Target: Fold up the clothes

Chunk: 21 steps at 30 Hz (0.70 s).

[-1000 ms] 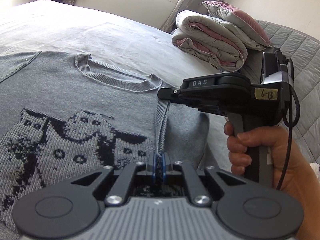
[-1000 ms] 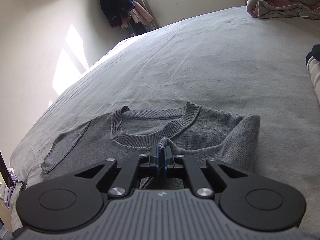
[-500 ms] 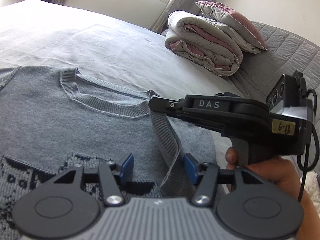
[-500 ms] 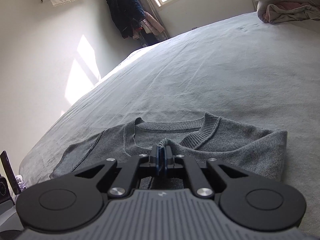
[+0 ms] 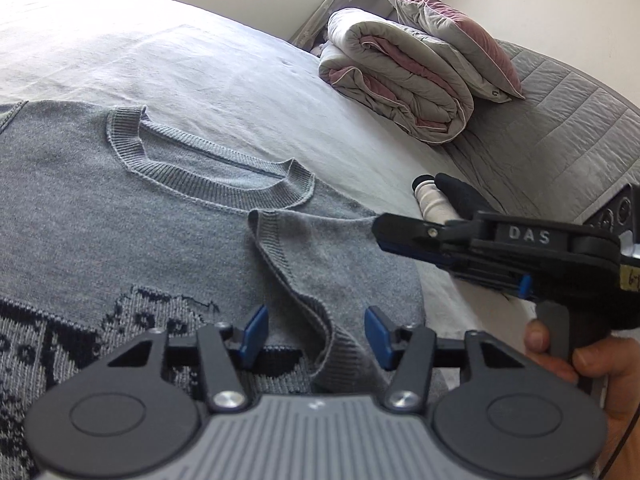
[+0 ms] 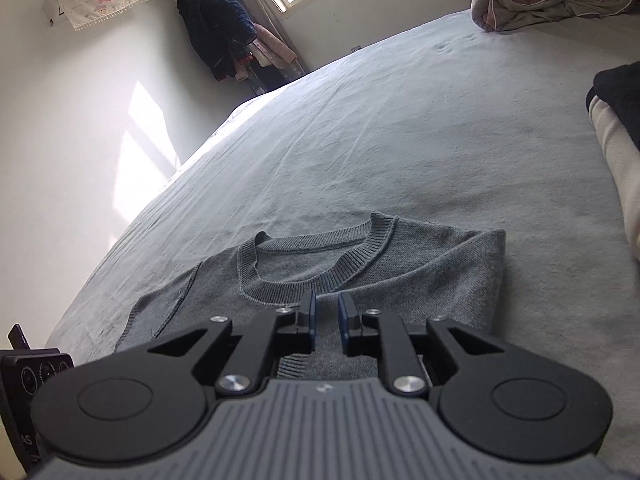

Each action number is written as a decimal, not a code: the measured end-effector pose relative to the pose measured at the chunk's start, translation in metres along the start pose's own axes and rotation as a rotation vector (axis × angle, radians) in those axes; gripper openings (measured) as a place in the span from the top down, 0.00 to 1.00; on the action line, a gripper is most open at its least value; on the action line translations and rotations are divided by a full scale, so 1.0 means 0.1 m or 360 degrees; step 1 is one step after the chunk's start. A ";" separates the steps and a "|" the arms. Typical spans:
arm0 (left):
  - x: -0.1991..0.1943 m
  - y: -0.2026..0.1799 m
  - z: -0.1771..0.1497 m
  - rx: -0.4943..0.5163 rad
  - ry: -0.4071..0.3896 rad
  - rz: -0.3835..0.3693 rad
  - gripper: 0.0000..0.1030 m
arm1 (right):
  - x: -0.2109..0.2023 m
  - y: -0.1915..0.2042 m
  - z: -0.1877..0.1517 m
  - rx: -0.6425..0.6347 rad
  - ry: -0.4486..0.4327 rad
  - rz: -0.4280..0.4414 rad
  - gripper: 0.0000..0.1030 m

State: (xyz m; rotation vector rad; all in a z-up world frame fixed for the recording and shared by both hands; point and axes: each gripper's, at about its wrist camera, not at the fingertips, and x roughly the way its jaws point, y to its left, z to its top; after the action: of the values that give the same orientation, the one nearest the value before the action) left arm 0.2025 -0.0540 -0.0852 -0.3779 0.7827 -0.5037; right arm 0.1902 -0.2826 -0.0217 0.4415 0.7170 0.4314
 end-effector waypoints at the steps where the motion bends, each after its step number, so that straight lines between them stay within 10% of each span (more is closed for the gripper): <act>1: 0.01 0.00 0.01 0.0004 -0.0003 0.0005 0.51 | -0.09 0.04 -0.05 -0.0004 0.0008 -0.0016 0.82; 7: 0.14 0.08 0.19 -0.0035 -0.0072 0.0052 0.54 | -0.46 0.28 -0.41 -0.0071 0.0056 -0.0122 0.82; 13: 0.32 0.16 0.27 -0.0039 -0.0083 0.0097 0.97 | -0.51 0.54 -0.78 -0.0262 0.0172 -0.0236 0.68; 21: 0.29 0.12 0.25 0.0063 -0.0128 0.0125 0.98 | -0.50 0.68 -1.17 -0.0580 0.0183 -0.0464 0.82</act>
State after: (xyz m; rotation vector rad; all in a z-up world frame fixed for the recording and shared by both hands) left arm 0.2421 -0.0576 -0.0915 -0.3273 0.7060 -0.4275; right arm 0.0591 -0.2256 -0.0381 -0.0328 0.7809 0.3043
